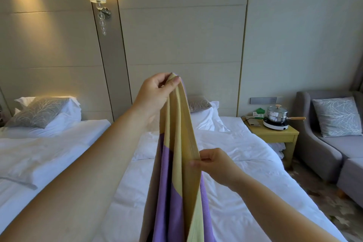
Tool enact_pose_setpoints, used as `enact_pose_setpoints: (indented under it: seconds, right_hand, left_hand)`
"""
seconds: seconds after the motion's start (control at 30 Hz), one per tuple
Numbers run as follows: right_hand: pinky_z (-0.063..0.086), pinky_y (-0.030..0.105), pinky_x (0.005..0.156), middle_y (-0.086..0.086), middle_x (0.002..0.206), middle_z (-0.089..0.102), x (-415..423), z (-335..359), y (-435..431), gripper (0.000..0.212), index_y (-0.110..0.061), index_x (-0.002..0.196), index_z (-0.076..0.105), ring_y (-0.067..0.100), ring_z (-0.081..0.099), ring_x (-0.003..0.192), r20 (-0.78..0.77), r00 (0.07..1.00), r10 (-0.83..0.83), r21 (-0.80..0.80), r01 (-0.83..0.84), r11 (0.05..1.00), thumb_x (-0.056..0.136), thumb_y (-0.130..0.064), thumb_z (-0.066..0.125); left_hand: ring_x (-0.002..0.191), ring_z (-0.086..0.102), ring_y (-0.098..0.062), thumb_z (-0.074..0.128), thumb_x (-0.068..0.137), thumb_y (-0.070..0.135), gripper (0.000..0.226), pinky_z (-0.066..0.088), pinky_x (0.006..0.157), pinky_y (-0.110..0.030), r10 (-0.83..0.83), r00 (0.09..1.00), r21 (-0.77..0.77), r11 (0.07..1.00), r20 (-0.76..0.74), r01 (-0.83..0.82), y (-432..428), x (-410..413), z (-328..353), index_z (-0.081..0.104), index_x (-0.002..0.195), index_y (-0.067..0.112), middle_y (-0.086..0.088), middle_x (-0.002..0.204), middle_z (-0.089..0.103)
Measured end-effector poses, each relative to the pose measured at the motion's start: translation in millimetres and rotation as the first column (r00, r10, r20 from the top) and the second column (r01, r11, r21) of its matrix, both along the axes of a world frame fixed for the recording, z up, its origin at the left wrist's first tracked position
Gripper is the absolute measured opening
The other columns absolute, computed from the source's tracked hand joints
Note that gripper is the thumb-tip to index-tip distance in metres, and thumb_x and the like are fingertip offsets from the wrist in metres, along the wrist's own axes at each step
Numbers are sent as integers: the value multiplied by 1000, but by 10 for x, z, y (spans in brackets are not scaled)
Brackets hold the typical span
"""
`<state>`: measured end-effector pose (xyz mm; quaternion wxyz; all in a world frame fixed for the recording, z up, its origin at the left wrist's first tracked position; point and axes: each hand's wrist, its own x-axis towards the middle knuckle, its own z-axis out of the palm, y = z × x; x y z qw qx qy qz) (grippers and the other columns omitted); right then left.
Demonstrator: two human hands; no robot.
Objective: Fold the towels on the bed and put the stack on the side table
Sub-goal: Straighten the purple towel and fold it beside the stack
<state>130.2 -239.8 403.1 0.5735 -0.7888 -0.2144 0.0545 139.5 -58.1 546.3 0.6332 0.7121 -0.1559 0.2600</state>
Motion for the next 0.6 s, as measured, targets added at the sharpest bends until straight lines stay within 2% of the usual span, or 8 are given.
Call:
enact_pose_setpoints:
  seconds: [0.07, 0.1, 0.17, 0.23, 0.3, 0.37, 0.5, 0.6]
  right_hand:
    - [44, 34, 75, 19, 81, 70, 34, 1, -63, 13, -4, 80, 75, 19, 55, 76, -49, 998, -26, 57, 29, 998, 79, -16, 76]
    - [44, 31, 75, 15, 78, 69, 51, 61, -113, 13, -5, 75, 76, 17, 57, 74, -58, 997, -49, 125, 56, 991, 76, -18, 77]
    - [49, 24, 73, 9, 76, 73, 77, 296, -242, 17, -9, 70, 76, 13, 66, 72, -52, 996, -68, 266, 79, 961, 67, -26, 78]
    - [54, 21, 74, 7, 81, 75, 103, 583, -376, 23, -14, 74, 78, 14, 71, 79, 18, 995, -103, 327, 91, 941, 61, -33, 80]
    - [55, 18, 71, 2, 79, 75, 138, 804, -449, 15, -22, 74, 79, 11, 71, 76, 139, 972, -192, 298, 144, 944, 62, -30, 82]
    - [52, 13, 62, -2, 72, 74, 166, 863, -427, 9, -23, 68, 78, 5, 69, 67, 225, 941, -254, 256, 194, 947, 67, -18, 84]
    - [48, 15, 58, -3, 66, 70, 147, 500, -267, 26, -29, 53, 70, 6, 62, 61, 305, 906, -293, 32, 297, 954, 68, -15, 85]
    - [40, 11, 55, -8, 63, 63, 183, 240, -194, 25, -27, 55, 65, -2, 56, 55, 364, 884, -293, -64, 337, 939, 69, -18, 85]
  left_hand:
    - [78, 55, -11, 60, 93, 21, 8, 43, 80, -27, 3, 1000, -65, 998, -30, -5, 114, -19, 21, 65, 94, 14, 3, 81, 61]
    - [79, 54, -13, 58, 94, 20, 9, 43, 81, -29, 2, 999, -109, 994, -45, -7, 178, -34, 24, 64, 91, 14, 0, 82, 60]
    - [77, 57, -15, 56, 96, 20, 12, 47, 79, -30, 9, 997, -217, 976, -78, -26, 332, -58, 29, 63, 89, 13, -3, 84, 62]
    - [76, 60, -15, 56, 96, 23, 15, 50, 75, -28, 34, 994, -259, 964, -108, -61, 472, -71, 37, 64, 95, 11, -4, 85, 63]
    - [76, 60, -14, 55, 97, 25, 18, 50, 74, -27, 60, 992, -262, 961, -111, -88, 556, -61, 36, 63, 102, 9, -3, 85, 63]
    - [76, 61, -13, 56, 96, 26, 17, 50, 74, -26, 85, 991, -266, 958, -105, -110, 588, -49, 20, 63, 101, 11, -2, 85, 63]
    - [68, 63, -9, 56, 96, 24, 13, 53, 67, -22, 28, 988, -293, 953, -150, -72, 523, -35, -98, 62, 92, 13, 0, 80, 64]
    - [66, 60, -12, 54, 97, 21, 17, 51, 70, -27, -12, 983, -302, 952, -185, -45, 421, -6, -207, 58, 82, 15, -1, 76, 61]
